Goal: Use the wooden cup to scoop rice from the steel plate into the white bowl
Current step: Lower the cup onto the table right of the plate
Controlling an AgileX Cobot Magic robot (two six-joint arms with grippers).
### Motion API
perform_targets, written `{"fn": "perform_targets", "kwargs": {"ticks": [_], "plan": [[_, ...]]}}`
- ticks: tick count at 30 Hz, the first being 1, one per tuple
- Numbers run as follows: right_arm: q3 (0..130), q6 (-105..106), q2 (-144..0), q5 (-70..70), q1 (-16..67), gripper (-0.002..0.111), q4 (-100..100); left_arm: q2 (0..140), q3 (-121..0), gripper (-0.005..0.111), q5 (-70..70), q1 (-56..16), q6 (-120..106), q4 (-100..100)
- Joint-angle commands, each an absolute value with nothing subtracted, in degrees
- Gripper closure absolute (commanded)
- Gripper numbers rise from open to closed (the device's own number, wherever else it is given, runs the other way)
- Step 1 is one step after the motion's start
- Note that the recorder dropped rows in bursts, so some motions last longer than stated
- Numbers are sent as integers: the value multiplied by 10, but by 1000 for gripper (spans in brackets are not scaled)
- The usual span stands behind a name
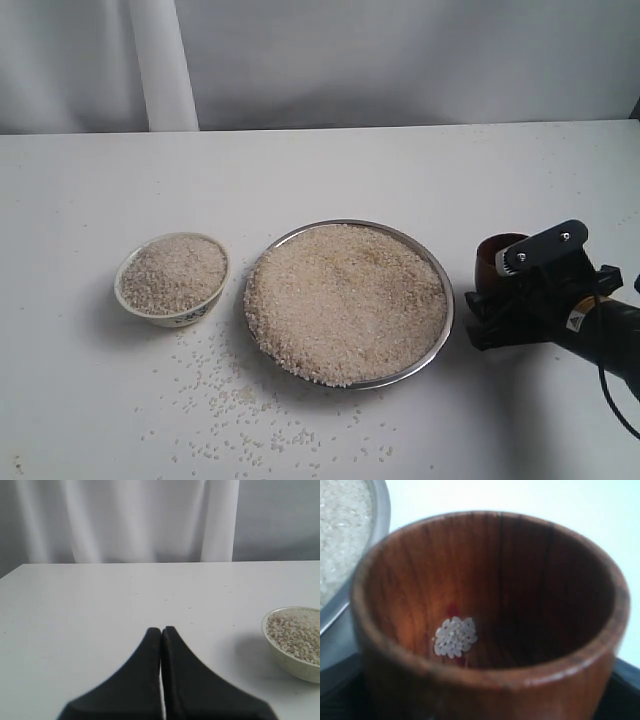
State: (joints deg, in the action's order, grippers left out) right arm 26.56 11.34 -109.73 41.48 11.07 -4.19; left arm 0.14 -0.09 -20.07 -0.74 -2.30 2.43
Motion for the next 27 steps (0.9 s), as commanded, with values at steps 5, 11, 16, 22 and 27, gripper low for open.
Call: {"fn": "perform_targets", "kwargs": {"ticks": [5, 11, 16, 22, 27], "plan": [[265, 115, -1102, 440, 107, 108, -22, 0, 0, 107, -197, -9, -21, 24], [265, 116, -1102, 448, 107, 108, -26, 0, 0, 107, -197, -9, -21, 24], [265, 120, -1102, 449, 107, 92, -30, 0, 0, 107, -197, -9, -21, 24], [265, 111, -1102, 452, 107, 29, 0, 0, 0, 107, -197, -9, -21, 24], [265, 111, -1102, 458, 107, 17, 6, 0, 0, 107, -197, -9, -21, 24]]}}
